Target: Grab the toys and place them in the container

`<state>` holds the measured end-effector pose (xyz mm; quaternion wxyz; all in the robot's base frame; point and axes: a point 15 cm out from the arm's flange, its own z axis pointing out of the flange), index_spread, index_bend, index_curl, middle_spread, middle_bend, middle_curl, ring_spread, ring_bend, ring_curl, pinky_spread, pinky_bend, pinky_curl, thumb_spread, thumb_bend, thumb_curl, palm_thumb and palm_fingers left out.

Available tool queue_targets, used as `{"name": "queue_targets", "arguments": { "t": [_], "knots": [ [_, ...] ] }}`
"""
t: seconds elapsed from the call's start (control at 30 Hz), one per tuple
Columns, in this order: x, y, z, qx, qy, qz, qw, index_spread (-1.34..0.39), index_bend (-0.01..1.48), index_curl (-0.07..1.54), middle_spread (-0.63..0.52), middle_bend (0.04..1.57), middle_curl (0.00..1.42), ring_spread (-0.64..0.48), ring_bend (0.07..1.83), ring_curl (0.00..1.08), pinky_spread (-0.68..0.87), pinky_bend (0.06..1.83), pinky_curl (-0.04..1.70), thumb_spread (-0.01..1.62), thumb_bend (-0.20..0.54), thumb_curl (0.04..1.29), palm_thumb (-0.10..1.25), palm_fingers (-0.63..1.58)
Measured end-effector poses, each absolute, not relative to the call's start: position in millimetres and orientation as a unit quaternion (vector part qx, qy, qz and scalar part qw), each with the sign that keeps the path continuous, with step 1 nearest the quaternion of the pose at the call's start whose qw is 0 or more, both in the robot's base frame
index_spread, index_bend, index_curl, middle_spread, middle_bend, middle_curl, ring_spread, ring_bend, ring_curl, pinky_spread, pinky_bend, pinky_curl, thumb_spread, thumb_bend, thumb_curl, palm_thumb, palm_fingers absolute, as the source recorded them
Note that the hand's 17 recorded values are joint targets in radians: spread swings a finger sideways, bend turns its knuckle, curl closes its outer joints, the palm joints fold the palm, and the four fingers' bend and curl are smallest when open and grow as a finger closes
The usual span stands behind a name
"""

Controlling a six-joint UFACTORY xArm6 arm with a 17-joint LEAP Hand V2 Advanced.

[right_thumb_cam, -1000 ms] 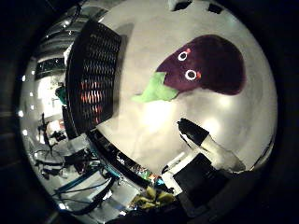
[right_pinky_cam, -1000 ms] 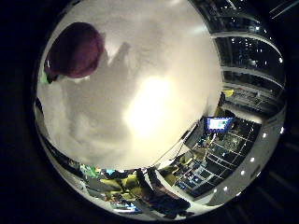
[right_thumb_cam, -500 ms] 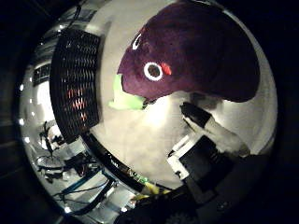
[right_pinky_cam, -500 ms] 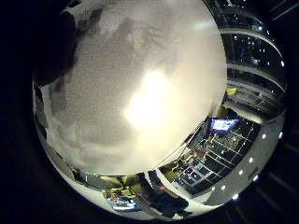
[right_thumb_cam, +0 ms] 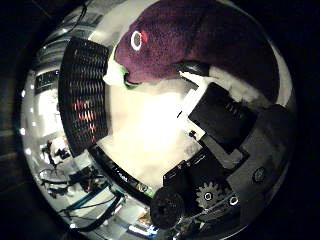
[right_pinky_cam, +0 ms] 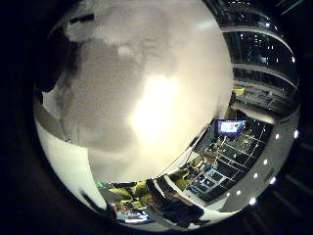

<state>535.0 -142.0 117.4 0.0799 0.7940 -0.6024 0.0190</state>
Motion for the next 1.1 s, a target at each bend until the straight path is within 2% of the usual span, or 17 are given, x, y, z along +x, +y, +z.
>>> {"name": "queue_targets", "arguments": {
  "t": [0.2,0.6,0.77,1.1],
  "knots": [
    [504,-154,168,0.783,-0.617,0.043,0.068,-0.41,0.82,0.76,-0.20,1.17,0.74,-0.29,1.19,0.66,-0.37,1.10,0.70,0.97,-0.015,0.43,1.02,1.09],
    [442,-133,336,0.771,-0.620,0.144,0.024,-0.39,0.85,0.92,-0.20,1.21,0.81,-0.28,1.26,0.71,-0.34,1.10,0.87,1.02,-0.017,0.45,1.02,1.00],
    [436,-75,375,0.789,-0.590,0.171,-0.005,-0.39,0.83,0.95,-0.21,1.20,0.83,-0.28,1.27,0.71,-0.35,1.09,0.91,1.03,-0.017,0.45,1.01,1.00],
    [424,105,385,0.836,-0.520,0.164,-0.063,-0.40,0.79,0.99,-0.21,1.18,0.84,-0.28,1.26,0.71,-0.37,1.06,0.94,1.04,-0.018,0.45,1.00,1.01]
  ]
}}
